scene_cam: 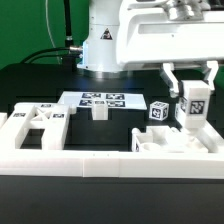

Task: Assemble chair

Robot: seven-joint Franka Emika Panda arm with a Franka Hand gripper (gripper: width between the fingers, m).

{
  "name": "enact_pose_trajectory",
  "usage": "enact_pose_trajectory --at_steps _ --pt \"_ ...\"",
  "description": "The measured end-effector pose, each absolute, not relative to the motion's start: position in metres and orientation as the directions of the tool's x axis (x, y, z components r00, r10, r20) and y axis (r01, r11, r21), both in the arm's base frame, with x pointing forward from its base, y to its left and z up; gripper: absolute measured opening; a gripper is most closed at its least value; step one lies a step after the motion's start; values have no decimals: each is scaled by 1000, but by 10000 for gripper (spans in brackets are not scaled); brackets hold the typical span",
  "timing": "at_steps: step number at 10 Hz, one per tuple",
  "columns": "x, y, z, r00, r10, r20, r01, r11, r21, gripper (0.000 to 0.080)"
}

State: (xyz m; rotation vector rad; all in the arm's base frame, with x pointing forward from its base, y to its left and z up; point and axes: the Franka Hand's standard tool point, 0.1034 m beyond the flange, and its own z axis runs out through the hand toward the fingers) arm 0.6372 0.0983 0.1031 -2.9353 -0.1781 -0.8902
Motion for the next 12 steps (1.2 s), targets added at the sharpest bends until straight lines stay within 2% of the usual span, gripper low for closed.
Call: enact_pose_trajectory --at_steps 6,12 --pt "628 108 97 818 115 564 153 -988 -21 287" --pt "629 99 94 815 129 565 160 -987 -4 287"
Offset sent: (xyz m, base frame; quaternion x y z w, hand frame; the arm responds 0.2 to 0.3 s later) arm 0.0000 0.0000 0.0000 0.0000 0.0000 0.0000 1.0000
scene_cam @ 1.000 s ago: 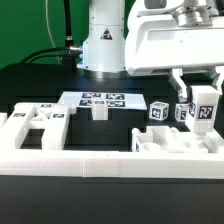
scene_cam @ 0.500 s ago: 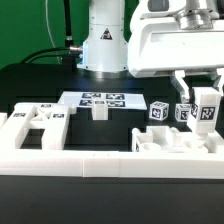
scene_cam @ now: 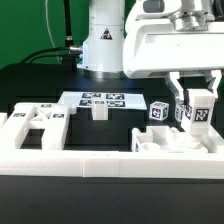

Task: Assemble chair

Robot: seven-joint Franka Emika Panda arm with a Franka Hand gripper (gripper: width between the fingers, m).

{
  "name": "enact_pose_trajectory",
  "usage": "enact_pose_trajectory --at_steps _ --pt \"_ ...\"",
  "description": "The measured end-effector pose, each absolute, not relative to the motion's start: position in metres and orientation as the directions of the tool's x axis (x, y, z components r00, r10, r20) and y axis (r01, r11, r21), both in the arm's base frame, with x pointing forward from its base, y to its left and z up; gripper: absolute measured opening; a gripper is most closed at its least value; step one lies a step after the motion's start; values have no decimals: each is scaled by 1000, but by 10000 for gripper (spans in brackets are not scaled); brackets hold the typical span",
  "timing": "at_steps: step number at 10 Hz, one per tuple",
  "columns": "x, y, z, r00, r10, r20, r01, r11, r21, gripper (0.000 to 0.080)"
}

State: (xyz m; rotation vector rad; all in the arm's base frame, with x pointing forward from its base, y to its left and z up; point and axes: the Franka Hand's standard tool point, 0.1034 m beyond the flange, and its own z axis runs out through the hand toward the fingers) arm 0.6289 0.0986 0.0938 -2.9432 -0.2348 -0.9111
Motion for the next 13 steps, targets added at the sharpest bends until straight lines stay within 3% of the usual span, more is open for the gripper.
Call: enact_pose_trajectory --at_steps 11,12,13 --pt "621 106 80 809 139 572 170 -985 0 292" --pt "621 105 80 809 139 571 170 -985 0 500" --pt "621 103 82 814 143 562 173 -985 1 500"
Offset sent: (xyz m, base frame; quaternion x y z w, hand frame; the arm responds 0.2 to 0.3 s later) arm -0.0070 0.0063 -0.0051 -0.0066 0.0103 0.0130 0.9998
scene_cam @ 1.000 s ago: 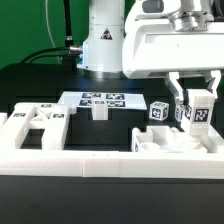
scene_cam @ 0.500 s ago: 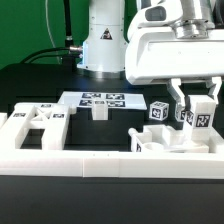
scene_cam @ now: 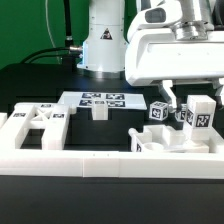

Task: Assemble chair

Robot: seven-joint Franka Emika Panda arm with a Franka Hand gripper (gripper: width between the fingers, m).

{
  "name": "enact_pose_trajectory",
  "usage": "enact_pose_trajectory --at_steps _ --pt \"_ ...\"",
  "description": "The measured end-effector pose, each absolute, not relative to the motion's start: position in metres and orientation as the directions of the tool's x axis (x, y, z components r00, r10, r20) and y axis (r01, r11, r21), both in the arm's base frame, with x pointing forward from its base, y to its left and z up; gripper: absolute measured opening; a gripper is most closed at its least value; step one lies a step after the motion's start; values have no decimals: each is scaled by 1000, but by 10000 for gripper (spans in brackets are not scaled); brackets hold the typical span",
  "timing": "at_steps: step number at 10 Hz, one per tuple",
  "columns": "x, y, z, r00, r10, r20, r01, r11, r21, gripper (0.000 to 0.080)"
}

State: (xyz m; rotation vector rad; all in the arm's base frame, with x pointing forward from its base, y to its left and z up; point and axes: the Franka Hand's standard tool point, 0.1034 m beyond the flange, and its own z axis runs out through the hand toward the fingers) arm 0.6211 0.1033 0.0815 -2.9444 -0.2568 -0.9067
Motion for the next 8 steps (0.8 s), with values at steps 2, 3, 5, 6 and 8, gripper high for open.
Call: enact_pose_trajectory --at_steps 2,3,5,6,8 --pt "625 102 94 814 142 563 172 -985 -1 641" --pt "626 100 100 821 142 554 172 -985 -3 641" --pt "632 98 118 835 142 532 174 -985 -10 648" --pt "632 98 115 832 141 536 173 -985 -9 649" --pt "631 99 113 848 144 510 177 -984 -16 649"
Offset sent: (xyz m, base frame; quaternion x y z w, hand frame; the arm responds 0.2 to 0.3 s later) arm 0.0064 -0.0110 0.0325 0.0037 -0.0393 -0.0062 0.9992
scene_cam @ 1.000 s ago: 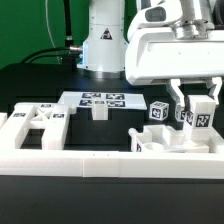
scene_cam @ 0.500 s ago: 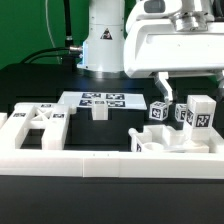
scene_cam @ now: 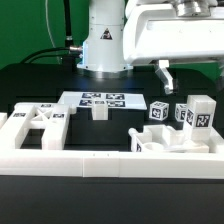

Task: Assemble chair

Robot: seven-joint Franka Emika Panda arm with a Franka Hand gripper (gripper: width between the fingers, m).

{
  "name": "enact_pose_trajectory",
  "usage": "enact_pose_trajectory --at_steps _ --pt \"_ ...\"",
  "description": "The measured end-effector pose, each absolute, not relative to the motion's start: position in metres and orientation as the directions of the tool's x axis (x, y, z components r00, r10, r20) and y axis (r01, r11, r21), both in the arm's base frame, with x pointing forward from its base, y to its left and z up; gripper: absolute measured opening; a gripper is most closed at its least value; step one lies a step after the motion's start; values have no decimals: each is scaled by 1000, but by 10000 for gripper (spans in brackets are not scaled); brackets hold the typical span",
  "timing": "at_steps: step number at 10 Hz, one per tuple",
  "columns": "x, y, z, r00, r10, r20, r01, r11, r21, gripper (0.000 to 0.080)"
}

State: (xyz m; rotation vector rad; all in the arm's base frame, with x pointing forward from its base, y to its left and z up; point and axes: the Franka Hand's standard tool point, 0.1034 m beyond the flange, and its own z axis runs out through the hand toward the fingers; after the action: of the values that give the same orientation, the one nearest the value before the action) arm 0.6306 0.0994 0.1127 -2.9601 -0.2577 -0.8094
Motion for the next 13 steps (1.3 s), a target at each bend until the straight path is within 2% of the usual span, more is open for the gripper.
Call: enact_pose_trajectory --at_steps 2,4,8,13 --pt "627 96 103 877 146 457 176 -984 -25 649" --pt "627 102 100 945 152 291 179 -981 -71 649" --pt "622 108 92 985 170 -4 168 -976 -140 649" --pt "638 102 90 987 162 -15 158 -977 -146 649"
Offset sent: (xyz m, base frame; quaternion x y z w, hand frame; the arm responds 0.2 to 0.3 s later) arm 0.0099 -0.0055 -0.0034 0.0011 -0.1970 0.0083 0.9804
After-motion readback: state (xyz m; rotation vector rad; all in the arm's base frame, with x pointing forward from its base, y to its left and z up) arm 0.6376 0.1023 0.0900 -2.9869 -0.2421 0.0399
